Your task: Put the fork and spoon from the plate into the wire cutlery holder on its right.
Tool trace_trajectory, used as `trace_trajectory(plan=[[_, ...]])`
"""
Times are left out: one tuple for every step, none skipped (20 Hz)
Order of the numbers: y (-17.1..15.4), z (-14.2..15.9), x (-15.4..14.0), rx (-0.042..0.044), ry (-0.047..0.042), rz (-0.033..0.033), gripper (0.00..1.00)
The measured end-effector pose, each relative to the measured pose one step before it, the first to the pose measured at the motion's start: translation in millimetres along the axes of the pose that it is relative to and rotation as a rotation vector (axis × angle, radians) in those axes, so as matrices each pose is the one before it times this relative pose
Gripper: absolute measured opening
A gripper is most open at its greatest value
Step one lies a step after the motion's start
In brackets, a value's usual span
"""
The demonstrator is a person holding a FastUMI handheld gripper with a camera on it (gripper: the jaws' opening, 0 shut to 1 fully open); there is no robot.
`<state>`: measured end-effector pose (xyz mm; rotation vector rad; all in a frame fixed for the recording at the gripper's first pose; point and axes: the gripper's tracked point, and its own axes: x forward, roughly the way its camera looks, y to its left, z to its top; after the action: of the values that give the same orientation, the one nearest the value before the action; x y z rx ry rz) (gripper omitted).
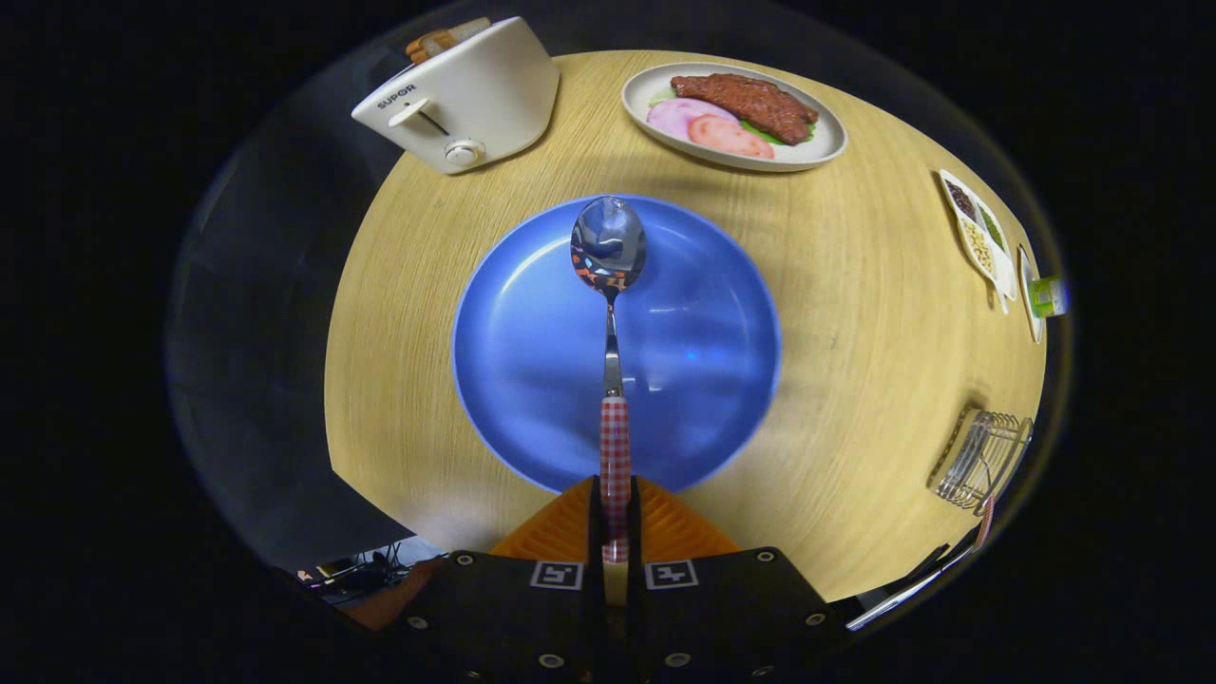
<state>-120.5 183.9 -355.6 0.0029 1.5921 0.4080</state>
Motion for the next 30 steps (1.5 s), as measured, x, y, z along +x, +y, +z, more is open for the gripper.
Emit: trace_trajectory(plan=[[-10.37, -2.41, -9.69, 0.00424, -0.01058, -0.00702, 0.09], [-11.26, -2.27, -9.24, 0.00587, -0.01213, -0.01138, 0.09], [-11.58, -2.63, -8.53, 0.01190, -0.01106, -0.01127, 0.09], [-12.02, -3.33, -8.32, 0.01799, -0.00821, -0.00868, 0.09], [-11.19, -2.82, -7.47, 0.01593, -0.00740, -0.00677, 0.09], [-11.70, -2.44, -6.45, 0.01316, -0.00935, -0.01159, 0.09], [-12.49, -2.84, -6.66, 0.00981, -0.00773, -0.01386, 0.09], [-12.63, -2.38, -6.03, 0.01109, -0.00786, -0.01186, 0.09], [-13.05, -4.60, -6.44, 0.01450, -0.00038, -0.01111, 0.09], [-12.76, -4.12, -4.71, 0.01810, -0.00059, -0.00843, 0.09], [-12.37, -4.12, -4.14, 0.01518, 0.00067, -0.01096, 0.09], [-13.73, -4.45, -3.52, 0.01377, 0.00037, -0.01657, 0.09], [-13.75, -4.49, -3.29, 0.01144, 0.00231, -0.01633, 0.09], [-12.87, -3.80, -2.92, 0.01354, 0.00308, -0.01253, 0.09], [-12.59, -4.77, -2.59, 0.01664, 0.00715, -0.00855, 0.09], [-10.81, -4.19, -1.60, 0.01637, 0.00700, -0.00558, 0.09], [-11.48, -5.32, -1.29, 0.01886, 0.01099, -0.00892, 0.09], [-11.28, -2.99, 0.20, 0.01474, 0.00883, -0.00943, 0.09], [-8.25, -0.87, 0.65, 0.01486, 0.00644, -0.00739, 0.09], [-8.01, -2.86, 0.14, 0.01344, 0.00531, -0.00403, 0.09], [-5.85, -2.98, 0.57, 0.01026, 0.00850, -0.00199, 0.09], [-5.10, -3.33, 0.68, 0.00886, 0.00950, 0.00123, 0.09], [-4.41, -4.00, 0.29, 0.00658, 0.01301, 0.00323, 0.09], [-4.84, -3.63, 0.30, 0.00469, 0.01490, 0.00011, 0.09], [-4.49, -3.93, 1.00, 0.00316, 0.01662, -0.00028, 0.09], [-3.88, -3.68, 1.72, 0.00300, 0.01983, -0.00107, 0.09], [-2.76, -2.09, -0.03, 0.00357, 0.01528, 0.00151, 0.09], [-5.28, -4.87, 2.20, 0.00531, 0.01584, 0.00418, 0.10], [-0.73, -2.36, 1.13, 0.00353, 0.01458, 0.00647, 0.10], [-1.23, -0.47, 1.08, 0.00625, 0.01714, 0.00758, 0.10]])
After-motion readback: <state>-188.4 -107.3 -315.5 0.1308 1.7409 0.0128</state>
